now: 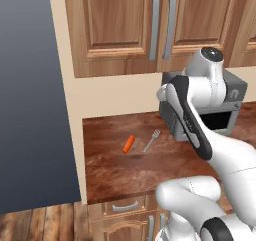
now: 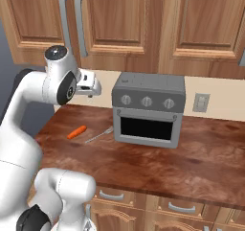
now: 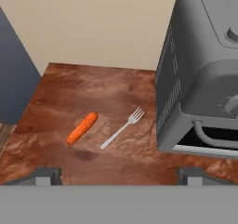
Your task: Pick the pan from the cabinet and place it on the stove. Then turn on the stove burner for the pan.
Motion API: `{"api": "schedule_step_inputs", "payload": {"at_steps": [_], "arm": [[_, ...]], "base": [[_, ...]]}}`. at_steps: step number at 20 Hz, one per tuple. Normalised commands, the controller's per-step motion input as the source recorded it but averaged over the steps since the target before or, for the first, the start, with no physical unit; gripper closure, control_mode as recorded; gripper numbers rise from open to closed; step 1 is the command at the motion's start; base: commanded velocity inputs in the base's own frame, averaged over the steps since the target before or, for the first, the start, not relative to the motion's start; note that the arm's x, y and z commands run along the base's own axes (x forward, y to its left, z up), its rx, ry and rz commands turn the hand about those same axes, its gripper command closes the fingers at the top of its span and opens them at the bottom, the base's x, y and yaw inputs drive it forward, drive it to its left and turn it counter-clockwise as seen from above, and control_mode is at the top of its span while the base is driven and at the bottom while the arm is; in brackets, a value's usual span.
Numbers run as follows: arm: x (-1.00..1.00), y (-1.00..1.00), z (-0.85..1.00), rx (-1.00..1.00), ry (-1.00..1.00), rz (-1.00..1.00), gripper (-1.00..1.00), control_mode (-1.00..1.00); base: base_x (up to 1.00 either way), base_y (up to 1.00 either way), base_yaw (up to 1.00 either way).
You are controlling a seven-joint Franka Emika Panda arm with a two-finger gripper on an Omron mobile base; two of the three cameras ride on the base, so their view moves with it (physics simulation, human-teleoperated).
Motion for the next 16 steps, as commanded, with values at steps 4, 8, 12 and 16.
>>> {"api": "schedule_step_inputs", "payload": {"at_steps": [4,8,12,16], "arm": [[-0.11,0.00,0.31,0.00,-0.36,0.00,-1.00,-1.00],[-0.16,0.00,0.40,0.00,-0.32,0.00,-1.00,-1.00],[-0.18,0.00,0.47,0.00,-0.26,0.00,-1.00,-1.00],[-0.21,0.00,0.53,0.00,-0.23,0.00,-1.00,-1.00]], "base": [[0.00,0.00,0.00],[0.00,0.00,0.00],[0.00,0.00,0.00],[0.00,0.00,0.00]]}}
